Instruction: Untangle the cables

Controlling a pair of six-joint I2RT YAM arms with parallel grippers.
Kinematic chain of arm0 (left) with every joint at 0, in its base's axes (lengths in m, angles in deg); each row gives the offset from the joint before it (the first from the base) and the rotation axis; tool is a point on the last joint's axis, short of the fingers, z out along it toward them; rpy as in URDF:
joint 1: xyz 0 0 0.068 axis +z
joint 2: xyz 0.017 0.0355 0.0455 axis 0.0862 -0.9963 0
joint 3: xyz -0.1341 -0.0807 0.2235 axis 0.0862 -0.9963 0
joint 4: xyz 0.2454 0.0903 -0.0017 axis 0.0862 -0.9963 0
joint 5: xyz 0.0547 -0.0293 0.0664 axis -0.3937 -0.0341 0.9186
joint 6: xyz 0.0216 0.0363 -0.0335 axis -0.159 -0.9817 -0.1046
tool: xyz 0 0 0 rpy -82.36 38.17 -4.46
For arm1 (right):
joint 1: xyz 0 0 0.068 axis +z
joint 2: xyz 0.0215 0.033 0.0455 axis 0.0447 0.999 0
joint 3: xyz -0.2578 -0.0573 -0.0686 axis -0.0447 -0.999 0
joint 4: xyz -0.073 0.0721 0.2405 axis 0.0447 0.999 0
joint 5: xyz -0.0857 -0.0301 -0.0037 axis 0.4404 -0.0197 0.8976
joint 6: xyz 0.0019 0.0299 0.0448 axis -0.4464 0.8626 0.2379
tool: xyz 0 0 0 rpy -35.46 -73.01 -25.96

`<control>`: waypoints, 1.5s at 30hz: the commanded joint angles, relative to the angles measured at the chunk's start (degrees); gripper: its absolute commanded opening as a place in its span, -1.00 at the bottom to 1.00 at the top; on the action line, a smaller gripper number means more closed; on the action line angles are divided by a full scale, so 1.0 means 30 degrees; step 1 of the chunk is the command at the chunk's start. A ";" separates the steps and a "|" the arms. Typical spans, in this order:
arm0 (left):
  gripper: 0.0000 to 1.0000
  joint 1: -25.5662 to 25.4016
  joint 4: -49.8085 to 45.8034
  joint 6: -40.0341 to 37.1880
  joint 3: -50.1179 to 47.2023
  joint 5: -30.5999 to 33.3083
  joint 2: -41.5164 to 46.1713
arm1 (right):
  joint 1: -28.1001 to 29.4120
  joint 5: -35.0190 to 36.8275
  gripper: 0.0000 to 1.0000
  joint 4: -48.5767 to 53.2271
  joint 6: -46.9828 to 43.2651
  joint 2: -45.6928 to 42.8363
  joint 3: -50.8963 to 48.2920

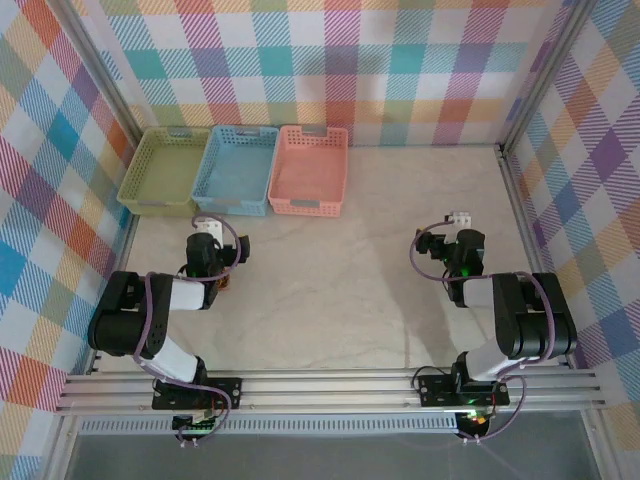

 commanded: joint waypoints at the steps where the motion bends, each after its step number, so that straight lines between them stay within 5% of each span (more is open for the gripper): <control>1: 1.00 0.0240 0.0061 0.0150 0.0383 -0.0222 -0.0015 | 0.0037 -0.0345 0.99 -0.0117 -0.0057 0.0179 0.0336; 36: 1.00 0.0144 0.0074 0.0202 0.0344 0.0263 0.0193 | 0.0014 -0.0378 0.99 -0.0130 -0.0069 0.0150 0.0337; 40: 1.00 -0.0995 -0.5510 0.0063 0.2073 0.2471 0.4085 | 0.0271 -0.0638 0.99 0.3024 -0.0592 -0.2264 0.0991; 45: 1.00 -0.1147 -1.1635 0.4085 0.5456 0.3072 0.8598 | 0.0477 -0.0181 0.99 0.8711 0.1586 -0.8076 0.2434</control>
